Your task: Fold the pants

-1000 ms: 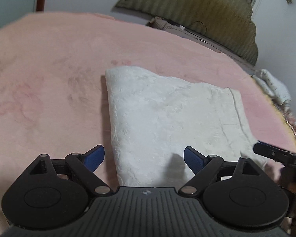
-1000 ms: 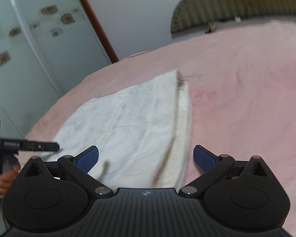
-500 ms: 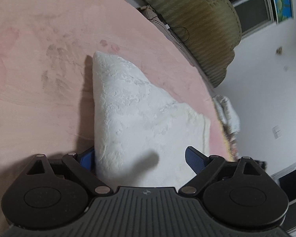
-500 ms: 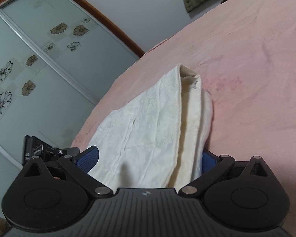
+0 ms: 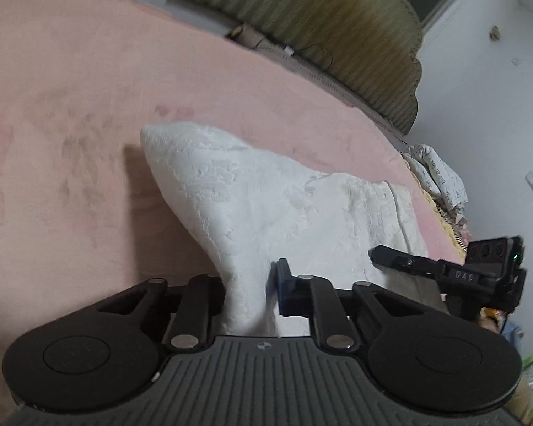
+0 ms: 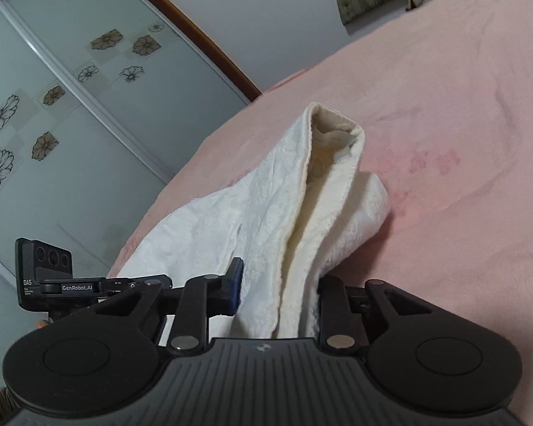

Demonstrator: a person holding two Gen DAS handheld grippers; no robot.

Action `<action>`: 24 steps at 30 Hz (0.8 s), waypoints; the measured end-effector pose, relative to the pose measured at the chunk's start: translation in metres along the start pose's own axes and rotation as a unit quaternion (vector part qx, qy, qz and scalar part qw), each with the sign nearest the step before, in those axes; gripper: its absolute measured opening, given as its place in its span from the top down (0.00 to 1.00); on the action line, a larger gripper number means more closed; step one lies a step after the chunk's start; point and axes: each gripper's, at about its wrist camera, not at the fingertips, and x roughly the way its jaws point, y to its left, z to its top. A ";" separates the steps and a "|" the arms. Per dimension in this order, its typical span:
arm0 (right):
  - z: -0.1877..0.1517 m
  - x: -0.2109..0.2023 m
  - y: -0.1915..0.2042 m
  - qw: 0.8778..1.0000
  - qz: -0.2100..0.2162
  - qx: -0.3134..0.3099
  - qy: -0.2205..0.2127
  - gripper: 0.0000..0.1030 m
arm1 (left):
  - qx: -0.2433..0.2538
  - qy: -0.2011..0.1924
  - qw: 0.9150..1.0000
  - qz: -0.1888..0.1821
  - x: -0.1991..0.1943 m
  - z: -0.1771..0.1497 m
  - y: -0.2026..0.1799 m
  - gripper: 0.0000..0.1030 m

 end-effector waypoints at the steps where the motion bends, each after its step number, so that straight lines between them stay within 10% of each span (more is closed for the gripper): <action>1: 0.003 -0.001 0.008 1.000 -0.004 -0.016 -0.004 0.79 | 0.024 -0.015 1.000 0.007 -0.008 0.000 -0.010 0.86; 12: 0.082 0.067 0.052 0.994 -0.002 -0.107 -0.036 0.79 | 0.115 -0.098 0.983 0.101 -0.028 0.072 -0.016 0.83; 17: 0.091 0.130 0.017 0.999 -0.020 -0.046 0.017 0.76 | 0.042 -0.054 0.987 0.142 -0.005 0.098 0.032 0.77; 20: 0.079 0.143 -0.003 0.996 -0.076 -0.015 0.041 0.53 | -0.021 0.004 0.985 0.170 0.016 0.093 0.063 0.53; 24: 0.068 0.110 -0.010 0.996 -0.091 -0.008 0.011 0.50 | -0.046 -0.024 0.980 0.190 -0.008 0.086 0.072 0.31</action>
